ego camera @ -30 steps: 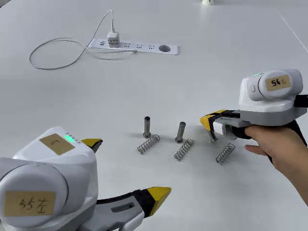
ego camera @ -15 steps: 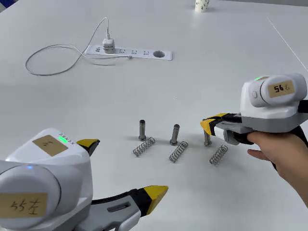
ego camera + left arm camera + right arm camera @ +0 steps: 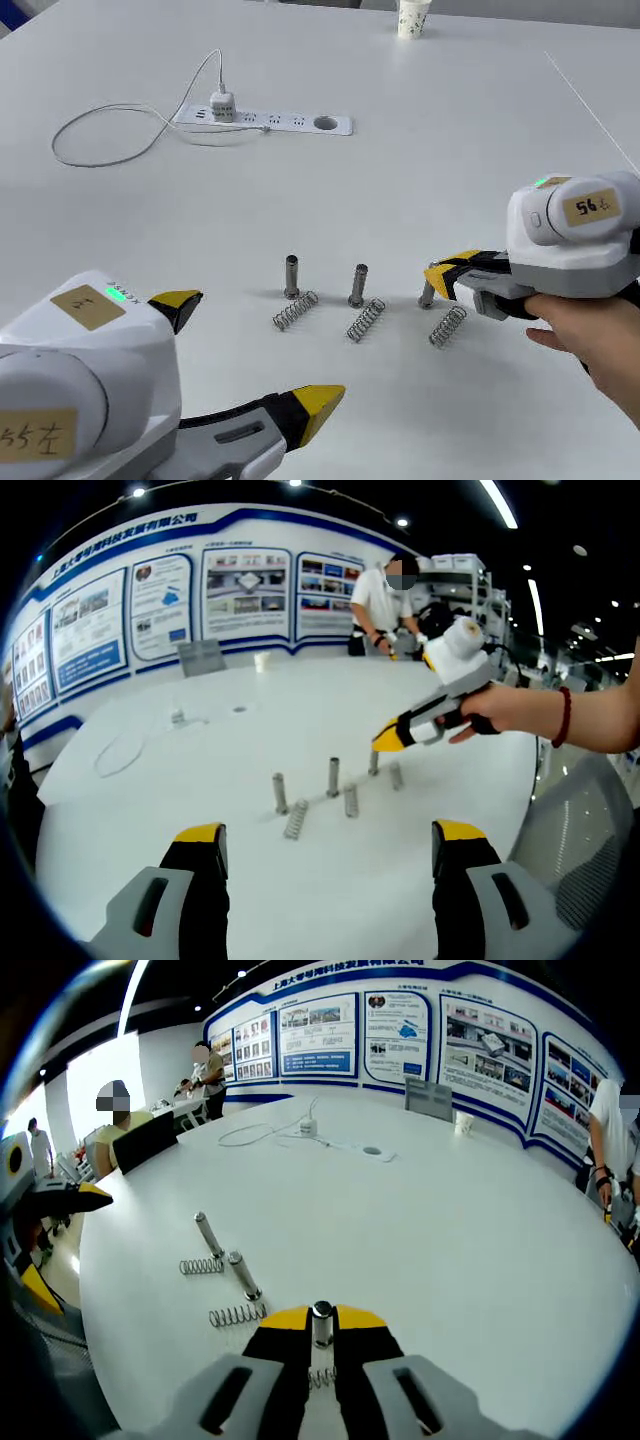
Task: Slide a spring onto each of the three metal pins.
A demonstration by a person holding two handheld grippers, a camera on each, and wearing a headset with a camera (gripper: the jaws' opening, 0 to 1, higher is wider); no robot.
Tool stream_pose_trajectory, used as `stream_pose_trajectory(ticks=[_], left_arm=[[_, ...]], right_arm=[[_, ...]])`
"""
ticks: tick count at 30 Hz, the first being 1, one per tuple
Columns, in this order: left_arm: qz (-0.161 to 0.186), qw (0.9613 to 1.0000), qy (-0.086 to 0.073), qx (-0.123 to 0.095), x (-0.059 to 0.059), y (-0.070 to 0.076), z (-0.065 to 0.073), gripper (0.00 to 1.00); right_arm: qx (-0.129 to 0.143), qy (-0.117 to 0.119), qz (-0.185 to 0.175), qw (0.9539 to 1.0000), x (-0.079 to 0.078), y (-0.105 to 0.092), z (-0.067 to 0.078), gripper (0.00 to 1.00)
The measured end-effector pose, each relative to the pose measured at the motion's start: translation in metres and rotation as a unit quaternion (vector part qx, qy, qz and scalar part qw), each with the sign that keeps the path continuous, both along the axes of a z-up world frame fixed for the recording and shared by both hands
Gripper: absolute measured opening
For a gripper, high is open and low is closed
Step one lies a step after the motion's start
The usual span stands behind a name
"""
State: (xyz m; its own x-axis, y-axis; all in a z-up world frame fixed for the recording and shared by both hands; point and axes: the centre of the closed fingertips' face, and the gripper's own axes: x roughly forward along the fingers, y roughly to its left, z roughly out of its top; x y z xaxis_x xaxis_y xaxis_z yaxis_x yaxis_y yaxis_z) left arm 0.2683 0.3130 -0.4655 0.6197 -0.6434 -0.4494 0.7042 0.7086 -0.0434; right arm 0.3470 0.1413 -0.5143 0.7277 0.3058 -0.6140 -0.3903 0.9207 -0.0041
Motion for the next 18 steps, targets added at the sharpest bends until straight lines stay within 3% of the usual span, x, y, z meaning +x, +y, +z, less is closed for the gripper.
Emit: stream_pose_trajectory(ticks=[18], left_arm=[[0.003, 1.0000, 0.001, 0.006, 0.0014, 0.0045, -0.0003, 0.82]], right_arm=[[0.006, 0.009, -0.007, 0.9999, -0.0011, -0.0011, 0.0001, 0.09]])
